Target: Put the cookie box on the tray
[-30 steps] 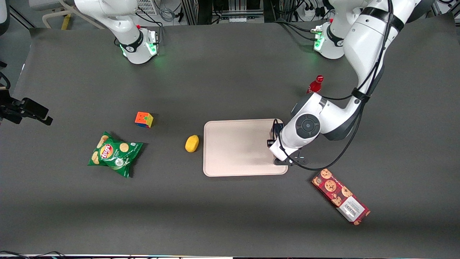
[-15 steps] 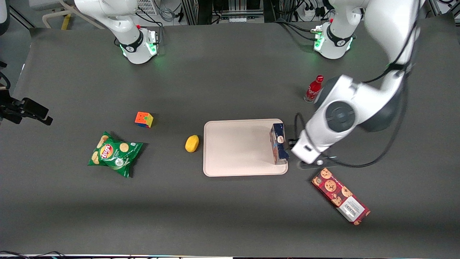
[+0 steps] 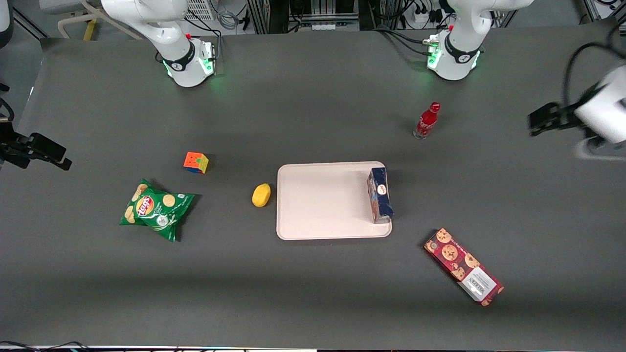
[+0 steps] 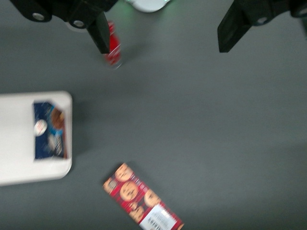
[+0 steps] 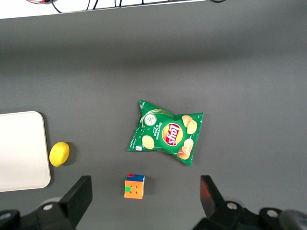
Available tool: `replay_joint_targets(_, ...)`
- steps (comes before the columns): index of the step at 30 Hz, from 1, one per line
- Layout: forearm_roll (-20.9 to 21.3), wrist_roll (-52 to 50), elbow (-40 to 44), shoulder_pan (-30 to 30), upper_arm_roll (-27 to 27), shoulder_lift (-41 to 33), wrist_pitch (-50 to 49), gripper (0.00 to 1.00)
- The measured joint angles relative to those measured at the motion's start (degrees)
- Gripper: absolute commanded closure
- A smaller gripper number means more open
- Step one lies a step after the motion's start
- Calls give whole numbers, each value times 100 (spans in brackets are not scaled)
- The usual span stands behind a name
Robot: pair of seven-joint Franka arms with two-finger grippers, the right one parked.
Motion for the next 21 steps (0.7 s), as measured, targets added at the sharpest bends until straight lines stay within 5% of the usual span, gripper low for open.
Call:
replay_joint_targets(6, -229, 1023, -1418, 46, 715, -643, 920, 0)
replay_joint_targets(14, -273, 1136, -3735, 16, 778, -1543, 2486, 0)
replay_joint_targets(21, -275, 1136, -4145, -9, 754, -1896, 2693, 0)
